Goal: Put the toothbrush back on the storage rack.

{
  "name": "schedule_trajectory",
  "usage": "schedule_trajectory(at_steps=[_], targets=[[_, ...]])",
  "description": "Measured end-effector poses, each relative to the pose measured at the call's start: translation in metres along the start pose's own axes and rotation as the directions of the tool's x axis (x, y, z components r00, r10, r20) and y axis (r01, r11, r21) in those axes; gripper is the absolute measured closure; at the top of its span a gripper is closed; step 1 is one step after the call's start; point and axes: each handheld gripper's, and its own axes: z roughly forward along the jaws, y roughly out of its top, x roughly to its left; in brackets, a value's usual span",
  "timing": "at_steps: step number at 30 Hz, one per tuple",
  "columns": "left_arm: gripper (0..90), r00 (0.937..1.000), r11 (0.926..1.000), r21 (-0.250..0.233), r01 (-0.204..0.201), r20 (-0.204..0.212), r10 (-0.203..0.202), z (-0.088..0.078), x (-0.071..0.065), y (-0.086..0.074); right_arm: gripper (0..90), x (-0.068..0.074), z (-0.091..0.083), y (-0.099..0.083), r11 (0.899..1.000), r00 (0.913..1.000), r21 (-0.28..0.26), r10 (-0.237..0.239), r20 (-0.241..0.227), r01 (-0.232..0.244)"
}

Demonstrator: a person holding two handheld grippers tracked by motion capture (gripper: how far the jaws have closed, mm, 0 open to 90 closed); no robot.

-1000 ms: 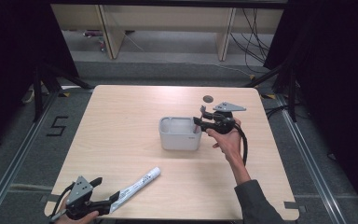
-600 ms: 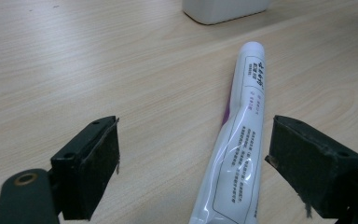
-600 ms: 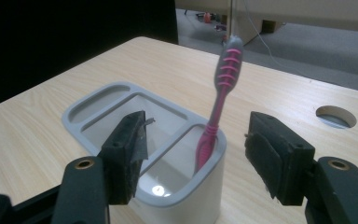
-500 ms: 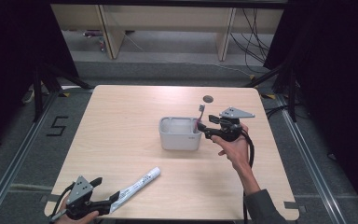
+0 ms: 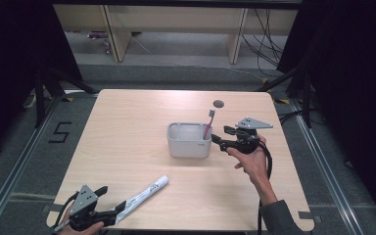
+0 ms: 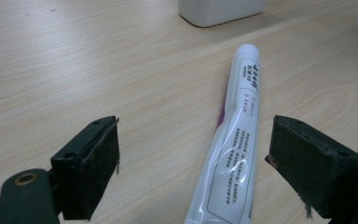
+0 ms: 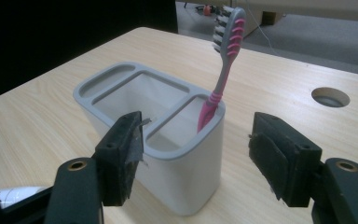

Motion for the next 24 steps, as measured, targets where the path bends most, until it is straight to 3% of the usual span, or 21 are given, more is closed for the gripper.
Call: schedule_trajectory(at_steps=[2, 3, 5, 6, 8, 9, 10, 11, 12, 16, 18, 24], targets=[[15.3, 1.0, 1.0, 0.0, -0.001, 0.001, 0.001, 0.0, 0.0, 0.0, 33.8, 0.0, 0.0, -0.001, 1.0, 1.0, -0.011, 0.006, -0.001, -0.006], [15.3, 1.0, 1.0, -0.001, 0.0, 0.002, 0.0, 0.0, 0.0, 0.0, 32.8, 0.0, -0.004, -0.003, 1.0, 0.9997, -0.002, -0.019, 0.014, 0.019], [15.3, 1.0, 1.0, -0.001, 0.0, 0.003, 0.0, 0.0, 0.0, 0.0, 31.7, 0.002, -0.006, -0.005, 1.0, 1.0, 0.008, 0.003, 0.009, -0.003], [15.3, 1.0, 1.0, -0.008, 0.004, 0.008, -0.004, 0.001, -0.001, 0.0, 31.4, 0.001, -0.006, -0.006, 1.0, 0.9998, 0.002, -0.017, 0.005, 0.017], [15.3, 1.0, 1.0, -0.003, -0.002, 0.008, 0.002, 0.001, -0.001, 0.0, 31.0, 0.001, -0.007, -0.007, 1.0, 0.9999, 0.017, -0.01, 0.001, 0.01], [15.3, 1.0, 1.0, 0.0, -0.004, 0.003, 0.004, 0.0, 0.0, 0.0, 30.7, 0.001, -0.008, -0.009, 0.999, 0.9994, 0.018, -0.028, 0.023, 0.028], [15.3, 1.0, 1.0, 0.0, 0.0, 0.002, 0.0, 0.0, 0.0, 0.0, 30.7, 0.003, -0.009, -0.009, 0.999, 0.9999, 0.034, 0.001, 0.011, -0.001], [15.3, 1.0, 1.0, 0.0, -0.001, 0.003, 0.001, 0.0, 0.0, 0.0, 30.6, 0.003, -0.008, -0.011, 0.999, 0.9999, 0.032, -0.016, 0.0, 0.016], [15.3, 1.0, 1.0, 0.0, -0.002, 0.003, 0.002, 0.0, 0.0, 0.0, 30.3, 0.003, -0.01, -0.011, 0.999, 0.9989, 0.037, -0.039, 0.026, 0.038], [15.3, 1.0, 1.0, -0.004, 0.0, 0.008, 0.0, 0.001, -0.001, 0.0, 29.6, 0.006, -0.009, -0.014, 0.998, 0.9983, 0.043, -0.056, 0.012, 0.056], [15.3, 1.0, 1.0, 0.0, -0.004, 0.007, 0.004, 0.001, 0.0, 0.0, 29.5, 0.01, -0.012, -0.017, 0.997, 0.9993, 0.068, -0.028, 0.027, 0.026], [15.3, 1.0, 1.0, 0.001, -0.004, 0.007, 0.003, 0.001, 0.0, 0.0, 29.5, 0.011, -0.015, -0.027, 0.994, 0.9969, 0.085, -0.073, 0.028, 0.071]])
